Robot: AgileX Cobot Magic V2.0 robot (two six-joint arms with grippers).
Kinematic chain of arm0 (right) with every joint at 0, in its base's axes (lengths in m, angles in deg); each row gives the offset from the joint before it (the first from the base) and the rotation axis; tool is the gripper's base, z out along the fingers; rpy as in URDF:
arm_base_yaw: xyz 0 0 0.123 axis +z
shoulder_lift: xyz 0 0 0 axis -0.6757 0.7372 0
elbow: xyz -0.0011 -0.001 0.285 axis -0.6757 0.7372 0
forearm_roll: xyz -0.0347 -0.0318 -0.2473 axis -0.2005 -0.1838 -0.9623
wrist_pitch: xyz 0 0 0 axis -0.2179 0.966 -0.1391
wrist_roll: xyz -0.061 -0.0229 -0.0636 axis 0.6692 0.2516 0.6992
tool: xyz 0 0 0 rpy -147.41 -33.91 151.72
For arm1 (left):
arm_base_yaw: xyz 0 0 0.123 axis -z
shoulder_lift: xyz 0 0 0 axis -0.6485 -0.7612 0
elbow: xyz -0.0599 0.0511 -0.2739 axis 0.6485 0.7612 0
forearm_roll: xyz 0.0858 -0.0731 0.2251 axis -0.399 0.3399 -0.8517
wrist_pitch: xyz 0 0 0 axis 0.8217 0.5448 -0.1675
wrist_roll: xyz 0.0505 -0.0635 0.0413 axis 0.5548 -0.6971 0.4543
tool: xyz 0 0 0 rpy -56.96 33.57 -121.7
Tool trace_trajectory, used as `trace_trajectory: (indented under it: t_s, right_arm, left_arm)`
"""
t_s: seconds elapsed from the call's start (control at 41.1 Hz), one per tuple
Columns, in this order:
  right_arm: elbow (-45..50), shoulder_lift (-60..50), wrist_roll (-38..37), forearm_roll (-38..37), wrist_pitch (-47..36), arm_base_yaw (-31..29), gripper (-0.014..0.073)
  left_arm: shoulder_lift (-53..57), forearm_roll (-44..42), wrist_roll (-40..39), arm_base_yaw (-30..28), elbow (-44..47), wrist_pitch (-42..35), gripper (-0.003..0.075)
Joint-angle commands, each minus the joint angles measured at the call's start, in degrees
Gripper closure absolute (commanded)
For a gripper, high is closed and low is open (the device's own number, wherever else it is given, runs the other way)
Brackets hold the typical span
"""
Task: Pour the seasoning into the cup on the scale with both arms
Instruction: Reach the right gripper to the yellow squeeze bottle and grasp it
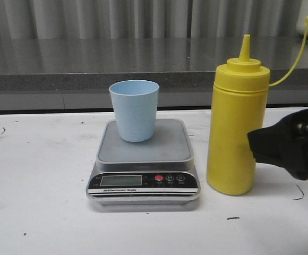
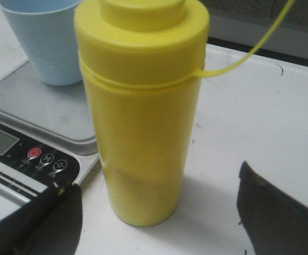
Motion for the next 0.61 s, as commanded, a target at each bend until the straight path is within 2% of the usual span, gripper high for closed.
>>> trace_trajectory:
  t_s: [0.0,0.097,0.365,0.584]
  right_arm:
    - [-1.2,2.8,-3.8,-4.3,-11.4,0.1,-0.0020]
    - [-1.2,7.5,-6.9,-7.3,-18.6,0.1,-0.0020]
    - [-1.2,20.1,-7.0,-6.0,-35.5,0.1,-0.0020]
    - [-5.6,27.3,-7.0,-4.7,-35.7,0.1,-0.0020]
  left_arm:
    - [-0.6,0.0,-0.6,0.3,-1.4,-4.2,0.0311]
    - [-0.6,0.0,-0.6,0.3,-1.4,-4.2,0.0311]
    - [-0.6,0.0,-0.6,0.3,-1.4,-4.2,0.0311]
    - [-0.6,0.0,-0.6,0.3,-1.4,-4.2,0.0311]
